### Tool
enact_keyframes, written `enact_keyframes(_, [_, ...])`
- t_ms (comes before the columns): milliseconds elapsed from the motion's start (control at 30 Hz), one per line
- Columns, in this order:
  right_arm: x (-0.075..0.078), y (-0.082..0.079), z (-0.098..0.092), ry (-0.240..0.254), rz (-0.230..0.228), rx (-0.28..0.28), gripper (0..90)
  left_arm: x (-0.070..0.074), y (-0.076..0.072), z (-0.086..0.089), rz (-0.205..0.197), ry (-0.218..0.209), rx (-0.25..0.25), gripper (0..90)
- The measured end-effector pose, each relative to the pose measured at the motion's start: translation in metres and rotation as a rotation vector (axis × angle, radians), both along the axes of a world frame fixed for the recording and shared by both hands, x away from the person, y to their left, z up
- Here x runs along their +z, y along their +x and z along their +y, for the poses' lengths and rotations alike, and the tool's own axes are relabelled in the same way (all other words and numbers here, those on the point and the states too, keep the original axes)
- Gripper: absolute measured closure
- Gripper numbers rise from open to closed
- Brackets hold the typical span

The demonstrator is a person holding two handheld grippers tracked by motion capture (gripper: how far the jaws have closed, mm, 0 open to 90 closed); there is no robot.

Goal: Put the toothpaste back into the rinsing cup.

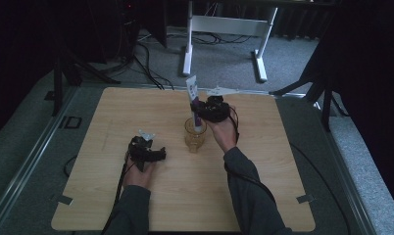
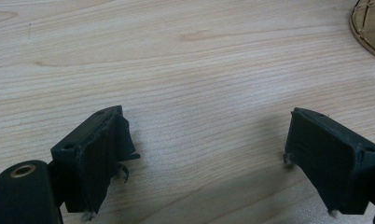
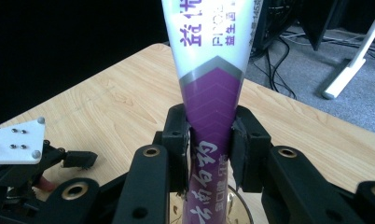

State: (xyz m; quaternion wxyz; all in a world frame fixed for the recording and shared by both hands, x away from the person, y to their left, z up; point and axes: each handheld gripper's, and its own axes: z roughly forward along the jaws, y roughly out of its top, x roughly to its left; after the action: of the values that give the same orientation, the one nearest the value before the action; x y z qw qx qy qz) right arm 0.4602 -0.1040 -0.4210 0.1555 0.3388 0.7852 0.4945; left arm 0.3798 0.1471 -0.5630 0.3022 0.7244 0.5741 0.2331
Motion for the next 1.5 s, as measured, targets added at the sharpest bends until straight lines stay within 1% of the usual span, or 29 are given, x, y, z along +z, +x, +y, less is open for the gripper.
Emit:
enact_keyframes(100, [-0.003,0.0,0.001,-0.003,0.005,0.003,70.1,0.0,0.0,0.0,0.0,0.0,-0.001,12.2])
enact_keyframes(267, [-0.009,-0.003,0.003,-0.03,0.005,0.014,70.0,0.0,0.0,0.0,0.0,0.001,0.0,12.2])
enact_keyframes(433, [-0.015,-0.005,0.003,-0.04,0.012,0.015,69.8,0.0,0.0,0.0,0.0,0.0,0.0,12.2])
enact_keyframes(867, [-0.029,-0.009,0.001,-0.058,0.037,0.019,69.1,0.0,0.0,0.0,0.0,0.0,0.0,12.2])
enact_keyframes(1100, [-0.034,-0.01,0.0,-0.066,0.05,0.02,68.7,0.0,0.0,0.0,0.0,0.0,0.0,12.2])
enact_keyframes(1500, [-0.05,-0.012,-0.006,-0.081,0.082,0.027,66.6,0.0,0.0,0.0,0.001,0.002,-0.001,12.2])
